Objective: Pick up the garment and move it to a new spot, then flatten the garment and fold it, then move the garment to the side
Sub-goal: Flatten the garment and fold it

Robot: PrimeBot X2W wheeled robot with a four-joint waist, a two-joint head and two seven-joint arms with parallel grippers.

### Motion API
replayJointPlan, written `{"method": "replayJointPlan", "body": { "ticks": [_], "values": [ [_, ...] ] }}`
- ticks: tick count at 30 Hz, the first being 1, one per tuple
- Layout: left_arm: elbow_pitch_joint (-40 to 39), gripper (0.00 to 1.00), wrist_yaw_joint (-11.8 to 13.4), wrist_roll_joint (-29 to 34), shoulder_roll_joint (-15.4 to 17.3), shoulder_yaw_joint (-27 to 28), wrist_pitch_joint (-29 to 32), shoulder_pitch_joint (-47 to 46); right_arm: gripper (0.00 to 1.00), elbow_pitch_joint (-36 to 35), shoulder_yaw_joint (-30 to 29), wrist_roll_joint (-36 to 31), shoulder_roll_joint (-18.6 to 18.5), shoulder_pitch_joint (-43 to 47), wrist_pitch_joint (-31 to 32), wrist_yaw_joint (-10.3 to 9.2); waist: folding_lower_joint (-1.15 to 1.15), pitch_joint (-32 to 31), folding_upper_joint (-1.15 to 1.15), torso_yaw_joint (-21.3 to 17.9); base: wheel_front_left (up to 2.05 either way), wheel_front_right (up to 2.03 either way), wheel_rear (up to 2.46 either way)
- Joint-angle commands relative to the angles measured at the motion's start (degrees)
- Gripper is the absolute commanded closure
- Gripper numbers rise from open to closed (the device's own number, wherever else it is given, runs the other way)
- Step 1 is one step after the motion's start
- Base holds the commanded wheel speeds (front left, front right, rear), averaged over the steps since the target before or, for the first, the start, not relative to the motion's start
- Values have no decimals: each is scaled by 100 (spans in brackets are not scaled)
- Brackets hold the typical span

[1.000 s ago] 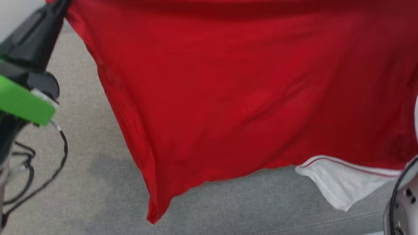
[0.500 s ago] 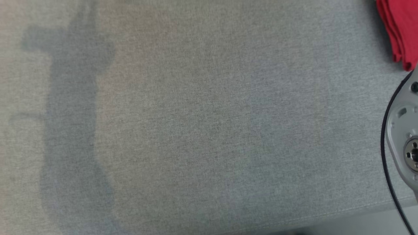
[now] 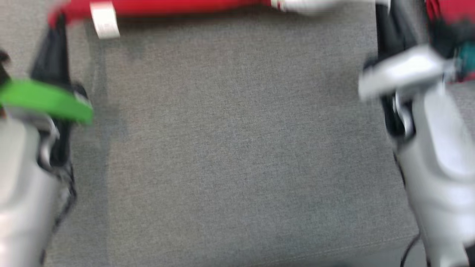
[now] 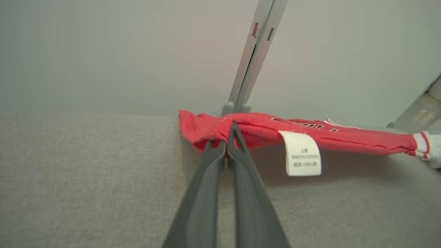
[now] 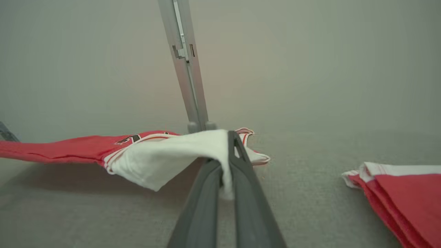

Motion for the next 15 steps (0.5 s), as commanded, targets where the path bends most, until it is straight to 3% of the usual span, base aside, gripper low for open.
{"method": "replayJointPlan", "body": {
  "ticks": [1, 7, 11, 15],
  "values": [
    [-166, 100, -15, 124, -41, 87, -29, 520, 100, -268, -51, 121, -136, 586, -56, -8, -1, -312, 0, 111, 0, 0, 0],
    [-1075, 100, -2, 448, -391, 379, -29, 2651, 100, -1792, -299, 240, -335, 3305, 143, -8, -1, -944, 0, 249, 0, 0, 0],
    [-1755, 100, 215, 469, -585, 672, -28, 3971, 100, -2698, -350, 90, -350, 4858, 622, -8, -1, -1276, 0, 241, 0, 0, 0],
    [-2519, 100, 425, 151, -732, 694, 100, 5160, 100, -3451, -516, 372, -239, 5914, 1114, -8, -1, -1351, 0, 203, 0, 0, 0]
  ]
}}
